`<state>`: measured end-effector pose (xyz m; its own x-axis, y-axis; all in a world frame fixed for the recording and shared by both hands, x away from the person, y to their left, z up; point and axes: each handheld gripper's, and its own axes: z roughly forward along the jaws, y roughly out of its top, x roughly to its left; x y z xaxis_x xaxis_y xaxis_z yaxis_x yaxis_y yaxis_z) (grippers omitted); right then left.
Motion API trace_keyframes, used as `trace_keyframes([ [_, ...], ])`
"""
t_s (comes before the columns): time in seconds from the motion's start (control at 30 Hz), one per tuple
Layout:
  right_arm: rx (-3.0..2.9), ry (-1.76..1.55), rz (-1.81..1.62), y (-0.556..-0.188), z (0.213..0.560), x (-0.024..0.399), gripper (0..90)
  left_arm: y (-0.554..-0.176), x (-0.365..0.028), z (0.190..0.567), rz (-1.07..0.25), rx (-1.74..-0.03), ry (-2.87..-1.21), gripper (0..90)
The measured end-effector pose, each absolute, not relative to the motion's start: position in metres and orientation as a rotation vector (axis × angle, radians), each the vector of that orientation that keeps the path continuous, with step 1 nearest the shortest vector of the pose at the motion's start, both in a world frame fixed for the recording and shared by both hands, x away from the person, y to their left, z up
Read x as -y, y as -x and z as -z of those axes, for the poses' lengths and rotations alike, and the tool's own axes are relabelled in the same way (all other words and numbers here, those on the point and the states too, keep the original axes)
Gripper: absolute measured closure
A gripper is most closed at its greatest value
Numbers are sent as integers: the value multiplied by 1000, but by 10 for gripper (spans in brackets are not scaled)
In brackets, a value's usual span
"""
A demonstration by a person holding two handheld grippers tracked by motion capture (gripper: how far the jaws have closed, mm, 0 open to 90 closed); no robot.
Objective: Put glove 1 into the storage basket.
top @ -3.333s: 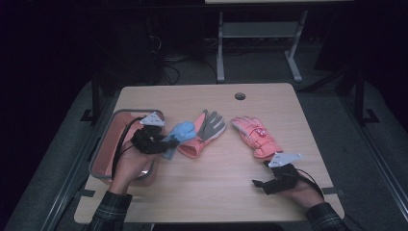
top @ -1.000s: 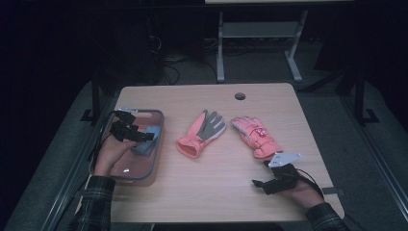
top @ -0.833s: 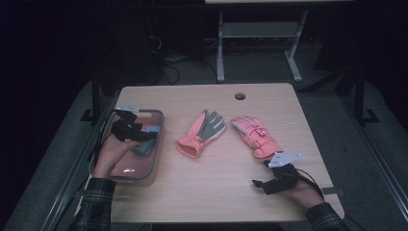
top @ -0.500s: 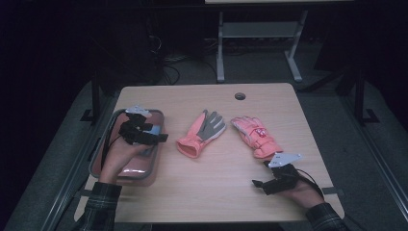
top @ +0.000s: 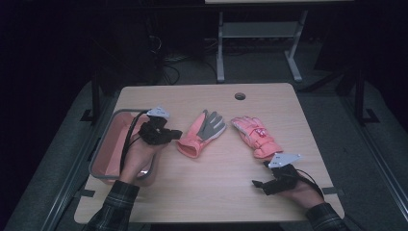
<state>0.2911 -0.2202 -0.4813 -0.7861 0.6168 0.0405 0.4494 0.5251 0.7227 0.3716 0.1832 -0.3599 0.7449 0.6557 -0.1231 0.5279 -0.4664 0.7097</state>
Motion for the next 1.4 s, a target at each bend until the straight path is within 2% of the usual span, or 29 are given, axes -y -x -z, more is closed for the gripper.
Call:
trace_keyframes([
  [0.33,-2546,-903,-1110,-291,481,220,135,-382,-147,374,-227,-890,-2244,893],
  [0.83,-2550,-892,-1113,-291,481,220,135,-420,-114,420,-329,-1040,-2331,894],
  [1.1,-2552,-886,-1115,-291,481,220,135,-419,-111,423,-246,-1027,-2331,894],
  [1.4,-2552,-885,-1114,-291,481,220,135,-406,-82,422,-131,-896,-2375,894],
])
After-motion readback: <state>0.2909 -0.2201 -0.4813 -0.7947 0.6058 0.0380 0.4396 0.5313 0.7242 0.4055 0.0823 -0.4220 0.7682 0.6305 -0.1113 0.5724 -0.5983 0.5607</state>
